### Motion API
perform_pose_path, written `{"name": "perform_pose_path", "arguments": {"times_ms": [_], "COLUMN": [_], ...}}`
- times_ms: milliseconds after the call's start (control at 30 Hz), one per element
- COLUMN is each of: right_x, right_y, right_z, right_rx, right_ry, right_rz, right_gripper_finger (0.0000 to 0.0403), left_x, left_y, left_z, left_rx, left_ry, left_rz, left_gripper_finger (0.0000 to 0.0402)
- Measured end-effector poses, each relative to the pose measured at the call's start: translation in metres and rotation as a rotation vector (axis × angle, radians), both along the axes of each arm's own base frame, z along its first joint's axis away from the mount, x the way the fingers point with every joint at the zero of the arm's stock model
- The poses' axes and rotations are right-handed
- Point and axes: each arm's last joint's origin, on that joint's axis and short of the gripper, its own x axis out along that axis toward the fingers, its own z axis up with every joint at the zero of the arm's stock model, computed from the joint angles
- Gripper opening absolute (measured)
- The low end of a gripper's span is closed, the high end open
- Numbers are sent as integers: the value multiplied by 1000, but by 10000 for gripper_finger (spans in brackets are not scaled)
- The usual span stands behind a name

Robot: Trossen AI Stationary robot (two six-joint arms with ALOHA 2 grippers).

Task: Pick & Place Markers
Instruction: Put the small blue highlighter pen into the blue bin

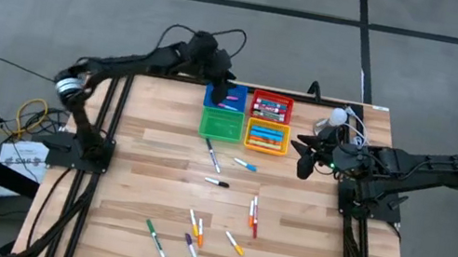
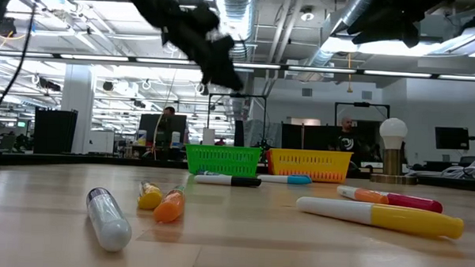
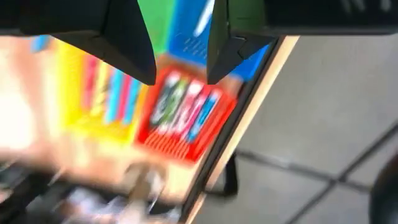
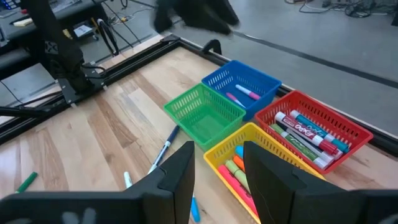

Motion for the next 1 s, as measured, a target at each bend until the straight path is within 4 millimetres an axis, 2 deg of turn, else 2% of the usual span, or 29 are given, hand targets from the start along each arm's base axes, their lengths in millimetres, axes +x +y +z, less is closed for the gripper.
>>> {"name": "perform_pose_path", "arguments": {"times_ms": [133,233,333,500,700,1000], "right_x": [0,1,1,1,1,1], "right_y": [0,0,0,0,0,0], "right_z": [0,1,1,1,1,1], "right_rx": [0,2,1,2,2,2], "right_ry": [-3,-14,-14,-14,-13,-12], "right_rz": [0,0,0,0,0,1], "right_gripper_finger": [125,125,125,125,125,125], "left_x": [-11,-20,-30,-47,-61,-65], "left_y": [-44,-78,-109,-150,-179,-218], "left_z": [42,65,77,87,70,12], "left_rx": [22,10,19,22,-70,-245], "left_ry": [-109,-181,-224,-272,-261,-126], "left_rz": [-58,-69,-65,-69,-41,-91], "left_gripper_finger": [135,130,125,117,113,113]}}
